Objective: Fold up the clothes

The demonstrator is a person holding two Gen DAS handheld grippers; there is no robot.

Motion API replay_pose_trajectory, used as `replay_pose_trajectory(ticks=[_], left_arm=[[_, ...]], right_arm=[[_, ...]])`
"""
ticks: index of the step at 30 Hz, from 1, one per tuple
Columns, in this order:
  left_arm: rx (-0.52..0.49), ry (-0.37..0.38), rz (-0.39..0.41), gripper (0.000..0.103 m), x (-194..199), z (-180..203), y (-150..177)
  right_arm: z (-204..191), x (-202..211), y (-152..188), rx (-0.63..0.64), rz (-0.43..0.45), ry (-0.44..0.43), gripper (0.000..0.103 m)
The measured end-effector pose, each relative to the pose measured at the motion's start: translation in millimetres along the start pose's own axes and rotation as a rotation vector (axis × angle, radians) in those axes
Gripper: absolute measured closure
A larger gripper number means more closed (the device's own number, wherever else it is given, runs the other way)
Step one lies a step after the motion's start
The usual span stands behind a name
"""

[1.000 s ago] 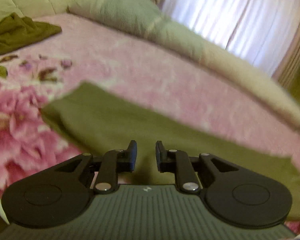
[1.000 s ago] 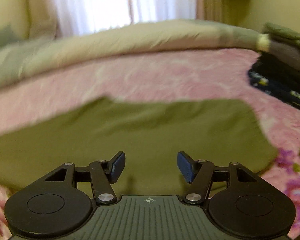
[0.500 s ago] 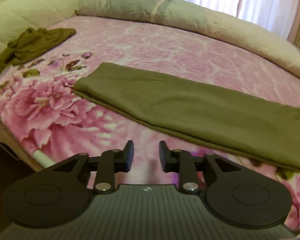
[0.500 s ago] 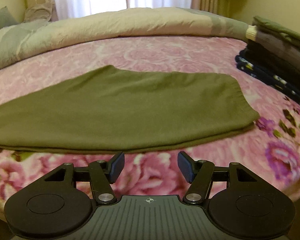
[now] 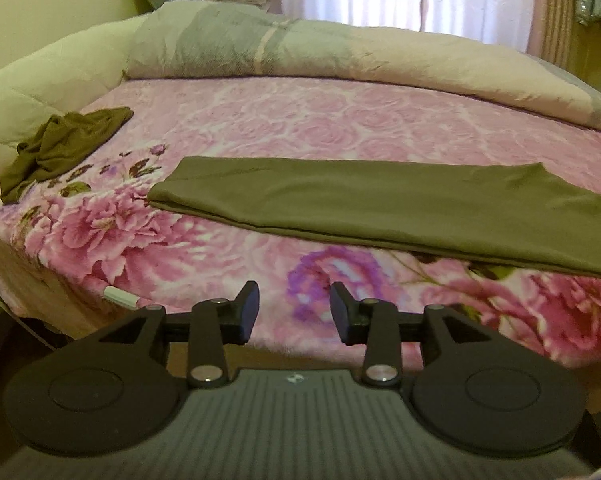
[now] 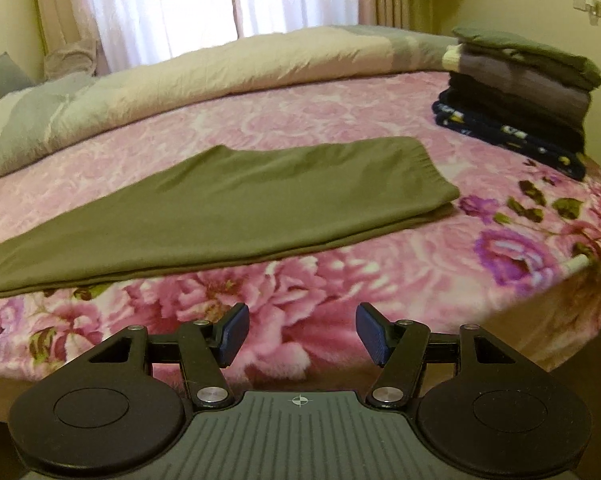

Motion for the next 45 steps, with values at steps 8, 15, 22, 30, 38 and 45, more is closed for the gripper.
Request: replay_pose_trajectory(ticks=[8,15,22,30,38,45], left_arm=[[0.004,0.067,0.043,0.066,23.9,5.9,10.3],[0.381,0.301,0.029,0.066,-11.9,-46.4,23.8],[0.797,0.274,0.007,0.067,-92.6,-121.4,25.3],[1.054,0.178,-0.023,0.067,-171.3,-163.5,9.0],[1.11,0.162,0.032,0.068,-201.1,-160.2,8.7],[1.241,0.17,0.111,0.092,-203.7,-160.9,26.8]], right_arm=[[19.4,25.2,5.9,-0.041,0.024,0.007,0.041],[34.1,19.5,5.9,-0.075,-0.005,0.022,0.041],[43.1,-14.5,1.9,-0.102,-0.068,0.046,0.041],[46.7,-54.2,-17.4,-0.173,-0.128,0.037,0.041],[48.4,-79.6,-33.4,-0.206,-0.148,0.034,0.041],[51.5,-93.8,-35.8,-0.216,-0.159,0.032,0.041]])
Point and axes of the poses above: each gripper's, at about its wrist camera, not at the fingertips, and x roughly against the way its jaws point, z to its right, y to its underside, the point moved 3 cm from there along -x, roughly the way its jaws point, and after that the axes turned 9 degrees about -x, right-handed, at the moved point
